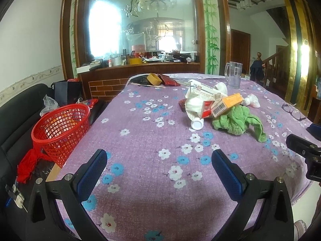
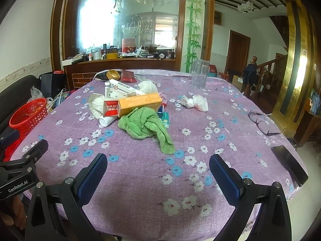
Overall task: Collect trash
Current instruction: 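Close the right gripper on the green towel, then lift the green towel with the right gripper while the left gripper grasps the orange box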
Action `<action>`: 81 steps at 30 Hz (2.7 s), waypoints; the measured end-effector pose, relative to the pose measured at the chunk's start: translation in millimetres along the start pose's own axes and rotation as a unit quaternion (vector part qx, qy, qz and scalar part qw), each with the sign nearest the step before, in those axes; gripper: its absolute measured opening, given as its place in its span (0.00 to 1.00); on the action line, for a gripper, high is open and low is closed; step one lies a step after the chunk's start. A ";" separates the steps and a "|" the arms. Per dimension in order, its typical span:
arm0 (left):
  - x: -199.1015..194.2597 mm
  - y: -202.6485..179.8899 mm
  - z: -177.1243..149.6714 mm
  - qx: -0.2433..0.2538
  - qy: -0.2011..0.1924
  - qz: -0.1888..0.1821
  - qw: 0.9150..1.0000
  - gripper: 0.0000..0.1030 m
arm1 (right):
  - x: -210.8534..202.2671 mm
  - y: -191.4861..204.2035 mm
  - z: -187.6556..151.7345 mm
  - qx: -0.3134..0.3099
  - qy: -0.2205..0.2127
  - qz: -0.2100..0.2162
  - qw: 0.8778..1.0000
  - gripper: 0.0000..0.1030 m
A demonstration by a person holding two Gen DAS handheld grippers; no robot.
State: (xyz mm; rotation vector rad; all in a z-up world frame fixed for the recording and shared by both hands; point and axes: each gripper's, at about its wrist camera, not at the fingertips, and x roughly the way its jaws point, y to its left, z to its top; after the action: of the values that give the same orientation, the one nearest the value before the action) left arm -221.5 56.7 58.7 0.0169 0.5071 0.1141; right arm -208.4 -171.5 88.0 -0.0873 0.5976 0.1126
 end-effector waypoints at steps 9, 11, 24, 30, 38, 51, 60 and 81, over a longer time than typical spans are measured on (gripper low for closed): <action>45.8 -0.4 43.0 0.023 0.081 -0.080 0.993 1.00 | 31.0 -19.2 18.3 0.018 0.045 0.096 0.994 0.91; 64.4 0.8 52.6 0.013 0.109 -0.099 0.989 1.00 | 42.7 -22.9 26.4 0.022 0.057 0.121 0.991 0.86; 88.5 5.9 71.6 0.000 0.127 -0.123 0.984 0.99 | 138.9 -15.5 68.8 -0.020 0.108 0.156 0.982 0.85; 96.4 2.9 82.3 0.014 0.122 -0.128 0.984 0.99 | 157.6 8.8 64.2 -0.041 0.131 0.169 0.976 0.68; 113.6 -14.6 93.5 0.028 0.125 -0.137 0.982 0.99 | 121.0 -6.8 46.3 -0.009 0.122 0.189 0.974 0.09; 112.8 -94.1 101.4 0.100 0.125 -0.204 0.966 0.99 | 76.5 -75.4 22.9 0.067 0.108 0.187 0.974 0.06; 127.7 -146.4 93.9 0.106 0.172 -0.240 0.950 0.99 | 63.8 -132.2 6.1 0.108 0.105 0.123 0.981 0.07; 131.3 -120.2 121.3 0.040 0.173 -0.229 0.957 0.99 | 119.0 -78.3 14.1 0.022 0.136 0.236 0.962 0.71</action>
State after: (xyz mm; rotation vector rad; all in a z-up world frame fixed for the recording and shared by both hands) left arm -36.0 -46.4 95.8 -0.0434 0.8528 -0.3650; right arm -92.7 -237.8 36.2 0.0872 0.8887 0.5580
